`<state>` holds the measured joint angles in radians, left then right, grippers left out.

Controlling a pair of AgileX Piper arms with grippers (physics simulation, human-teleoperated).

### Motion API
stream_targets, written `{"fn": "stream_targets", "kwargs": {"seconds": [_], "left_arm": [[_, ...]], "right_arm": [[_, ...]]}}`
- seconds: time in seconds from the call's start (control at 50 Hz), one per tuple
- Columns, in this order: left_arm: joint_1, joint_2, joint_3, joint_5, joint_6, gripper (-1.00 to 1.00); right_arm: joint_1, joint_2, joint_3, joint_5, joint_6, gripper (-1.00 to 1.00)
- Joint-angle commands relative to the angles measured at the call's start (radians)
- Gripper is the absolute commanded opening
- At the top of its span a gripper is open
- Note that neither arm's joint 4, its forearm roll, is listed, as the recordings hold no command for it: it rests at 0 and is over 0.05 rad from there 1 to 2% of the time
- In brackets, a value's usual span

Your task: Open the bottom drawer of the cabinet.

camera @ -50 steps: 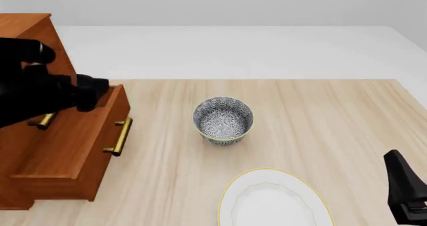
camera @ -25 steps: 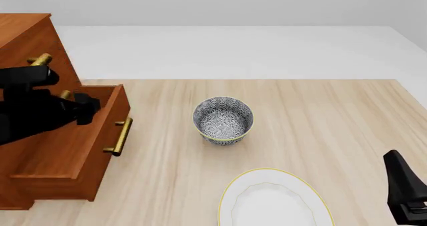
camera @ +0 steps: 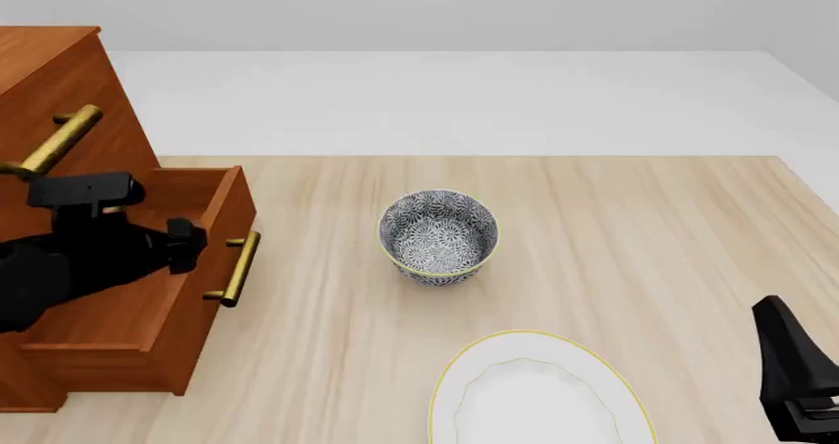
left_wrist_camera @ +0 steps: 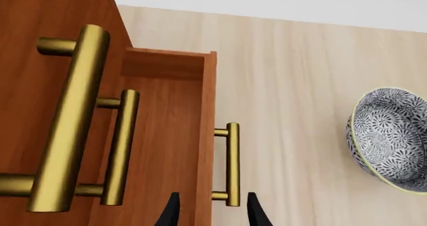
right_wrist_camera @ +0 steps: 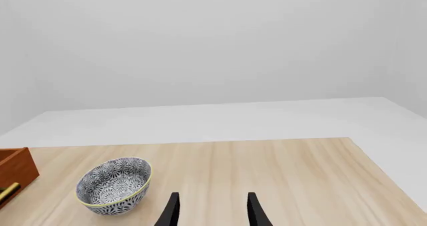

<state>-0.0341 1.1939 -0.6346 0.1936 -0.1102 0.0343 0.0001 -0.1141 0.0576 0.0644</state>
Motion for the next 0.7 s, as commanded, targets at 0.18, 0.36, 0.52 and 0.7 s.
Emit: {"fn": "stream_targets", "kwargs": {"seconds": [0.18, 0.36, 0.52, 0.7], "left_arm": [[-0.006, 0.081, 0.053, -0.099, 0.0, 1.0], [-0.013, 0.13, 0.082, -0.155, -0.004, 1.0], [-0.013, 0.157, 0.097, -0.19, -0.002, 1.0], [-0.032, 0.184, 0.116, -0.222, -0.022, 1.0]], "right_arm": [[-0.003, 0.0, 0.005, -0.002, 0.0, 1.0], [-0.003, 0.0, 0.008, -0.004, -0.002, 1.0], [-0.006, 0.0, 0.0, 0.003, -0.002, 1.0], [-0.007, 0.0, 0.004, 0.001, -0.002, 1.0]]}}
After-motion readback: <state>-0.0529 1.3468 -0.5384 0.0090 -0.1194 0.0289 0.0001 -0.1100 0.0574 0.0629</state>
